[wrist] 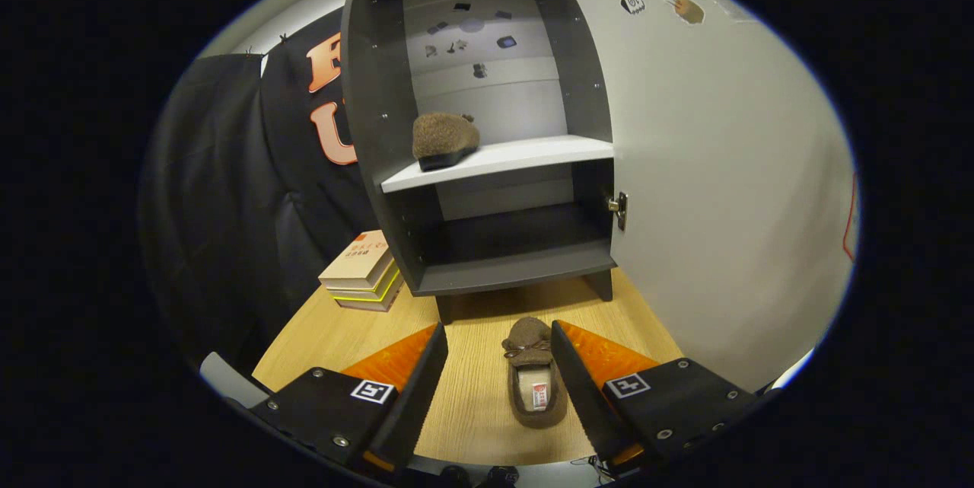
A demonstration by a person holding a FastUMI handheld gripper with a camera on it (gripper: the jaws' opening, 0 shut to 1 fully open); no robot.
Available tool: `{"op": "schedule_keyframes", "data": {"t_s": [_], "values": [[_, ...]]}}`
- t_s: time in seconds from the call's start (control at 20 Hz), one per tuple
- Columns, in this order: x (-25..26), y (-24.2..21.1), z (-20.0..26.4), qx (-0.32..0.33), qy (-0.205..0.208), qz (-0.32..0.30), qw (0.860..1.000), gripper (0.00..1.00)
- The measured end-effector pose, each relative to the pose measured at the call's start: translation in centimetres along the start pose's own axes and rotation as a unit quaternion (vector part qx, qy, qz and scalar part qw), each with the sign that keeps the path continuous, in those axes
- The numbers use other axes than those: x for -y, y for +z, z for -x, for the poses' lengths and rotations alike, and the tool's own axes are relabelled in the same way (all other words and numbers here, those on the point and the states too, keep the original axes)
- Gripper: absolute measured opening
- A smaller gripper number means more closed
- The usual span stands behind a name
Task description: Open the shoe cabinet door, grab the shoes and put them into the shoe cabinet, then close the shoe cabinet door.
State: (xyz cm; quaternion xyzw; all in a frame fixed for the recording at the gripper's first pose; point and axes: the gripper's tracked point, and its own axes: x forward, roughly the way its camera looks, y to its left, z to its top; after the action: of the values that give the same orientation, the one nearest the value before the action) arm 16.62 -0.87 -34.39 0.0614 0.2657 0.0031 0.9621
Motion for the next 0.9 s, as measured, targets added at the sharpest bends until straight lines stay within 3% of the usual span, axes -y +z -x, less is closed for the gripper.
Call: {"op": "schedule_keyframes", "data": {"t_s": [0.45, 0.9], "values": [[0.5, -10.3, -7.5, -0.074, -0.007, 0.013, 0.997, 0.79], [1.8, -14.6, -13.3, -0.091, -0.025, 0.035, 0.995, 0.57]]}}
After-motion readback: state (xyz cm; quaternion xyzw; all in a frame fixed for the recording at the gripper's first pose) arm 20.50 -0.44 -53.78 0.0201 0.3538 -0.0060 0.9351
